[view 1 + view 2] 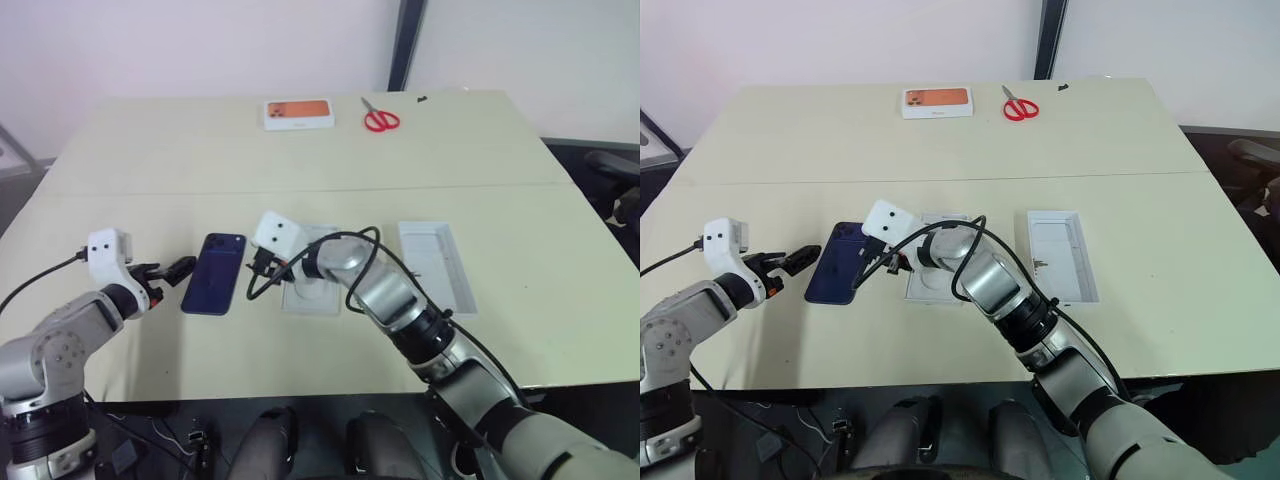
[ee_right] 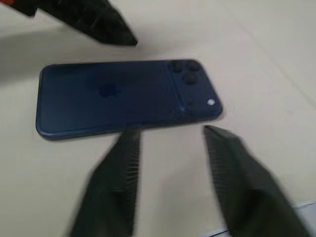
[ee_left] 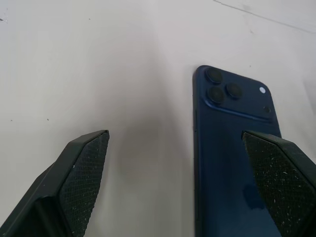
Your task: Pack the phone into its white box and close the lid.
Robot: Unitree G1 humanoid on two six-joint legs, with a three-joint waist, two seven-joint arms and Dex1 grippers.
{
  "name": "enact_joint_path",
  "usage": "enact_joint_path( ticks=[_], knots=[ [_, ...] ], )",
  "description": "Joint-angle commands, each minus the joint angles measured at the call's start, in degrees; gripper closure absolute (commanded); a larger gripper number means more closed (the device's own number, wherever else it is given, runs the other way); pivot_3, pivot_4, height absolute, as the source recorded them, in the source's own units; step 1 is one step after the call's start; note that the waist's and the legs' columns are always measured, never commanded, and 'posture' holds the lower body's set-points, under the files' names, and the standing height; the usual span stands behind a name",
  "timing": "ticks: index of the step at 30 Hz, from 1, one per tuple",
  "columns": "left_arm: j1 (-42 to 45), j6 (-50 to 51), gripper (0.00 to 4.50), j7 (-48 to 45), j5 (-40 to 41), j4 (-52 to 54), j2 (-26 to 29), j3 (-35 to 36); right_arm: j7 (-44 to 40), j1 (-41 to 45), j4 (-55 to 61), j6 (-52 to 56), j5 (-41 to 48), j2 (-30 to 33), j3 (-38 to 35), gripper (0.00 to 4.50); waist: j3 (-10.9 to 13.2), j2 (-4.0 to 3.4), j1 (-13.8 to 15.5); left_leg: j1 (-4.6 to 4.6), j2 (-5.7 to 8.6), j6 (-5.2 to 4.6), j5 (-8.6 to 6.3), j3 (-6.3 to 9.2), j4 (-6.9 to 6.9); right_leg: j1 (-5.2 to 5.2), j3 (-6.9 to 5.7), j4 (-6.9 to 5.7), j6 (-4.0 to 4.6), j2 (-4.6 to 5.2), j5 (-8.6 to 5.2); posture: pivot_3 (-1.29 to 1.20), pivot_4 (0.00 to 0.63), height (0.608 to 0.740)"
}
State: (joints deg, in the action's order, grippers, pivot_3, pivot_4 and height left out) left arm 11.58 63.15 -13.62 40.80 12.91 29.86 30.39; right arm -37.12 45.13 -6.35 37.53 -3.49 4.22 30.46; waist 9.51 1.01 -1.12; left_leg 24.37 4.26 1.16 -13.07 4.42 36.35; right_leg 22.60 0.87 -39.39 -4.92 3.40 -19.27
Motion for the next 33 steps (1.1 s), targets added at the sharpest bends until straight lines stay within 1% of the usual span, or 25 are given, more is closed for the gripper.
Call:
enact_joint_path(
  ticks=[1,6,9,14,19,25,33],
  knots=[
    [1.35,3.14,0.00,0.67,1.90,-0.12,0.29,0.99,-0.29,2.29,-1.09,-0.30,-1.54,-1.90,2.27,4.47,0.00,0.00,-0.06,0.00,0.00,0.00,0.00,0.00,-0.01,0.00,0.00,-0.01,0.00,0.00,0.00,0.00,0.150,0.740],
    [3.80,10.05,0.00,1.58,3.30,-2.26,-0.18,-0.41,0.81,3.52,-4.23,-4.01,-5.12,-3.10,5.47,4.47,0.00,0.00,-0.06,0.00,0.00,0.03,0.01,0.00,-0.01,0.06,0.00,-0.05,0.00,0.00,0.00,0.00,0.150,0.740],
    [4.87,13.97,0.00,1.63,3.71,-2.63,-0.81,-1.60,0.83,3.68,-5.58,-5.16,-6.22,-3.85,6.03,4.47,-0.02,0.00,0.05,0.00,0.01,0.03,0.02,0.00,0.00,0.05,0.00,-0.05,0.00,0.00,0.00,0.00,0.150,0.740],
    [6.59,18.47,0.00,1.85,4.57,-0.86,-5.56,-4.58,0.63,3.47,-7.80,-6.94,-8.14,-3.95,6.83,4.47,-0.06,-0.02,0.47,-0.13,0.05,0.03,0.02,0.01,0.00,-0.09,-0.01,-0.03,0.00,0.04,0.00,0.00,0.150,0.740],
    [8.08,21.25,0.00,2.18,5.54,1.74,-10.49,-4.16,0.19,2.79,-7.92,-7.38,-10.16,-2.52,7.22,4.47,-0.10,-0.03,0.62,-0.27,0.08,0.03,0.01,0.03,-0.01,-0.24,-0.03,0.00,-0.01,0.06,0.00,0.00,0.150,0.740],
    [9.73,24.26,0.00,2.62,5.33,2.99,-14.56,-3.86,-0.92,2.26,-7.28,-7.55,-11.92,-0.21,7.21,4.47,-0.12,-0.04,0.61,-0.31,0.11,0.03,0.01,0.07,-0.02,-0.29,-0.04,0.03,-0.01,0.07,0.00,0.00,0.150,0.740],
    [10.14,25.95,0.00,2.95,4.44,4.24,-17.00,-3.78,-2.03,1.75,-5.93,-8.81,-14.71,2.49,7.76,4.47,-0.14,-0.03,0.71,-0.33,0.15,0.03,0.01,0.10,0.00,-0.36,-0.05,0.07,-0.01,0.09,0.00,0.00,0.150,0.740]
  ],
)
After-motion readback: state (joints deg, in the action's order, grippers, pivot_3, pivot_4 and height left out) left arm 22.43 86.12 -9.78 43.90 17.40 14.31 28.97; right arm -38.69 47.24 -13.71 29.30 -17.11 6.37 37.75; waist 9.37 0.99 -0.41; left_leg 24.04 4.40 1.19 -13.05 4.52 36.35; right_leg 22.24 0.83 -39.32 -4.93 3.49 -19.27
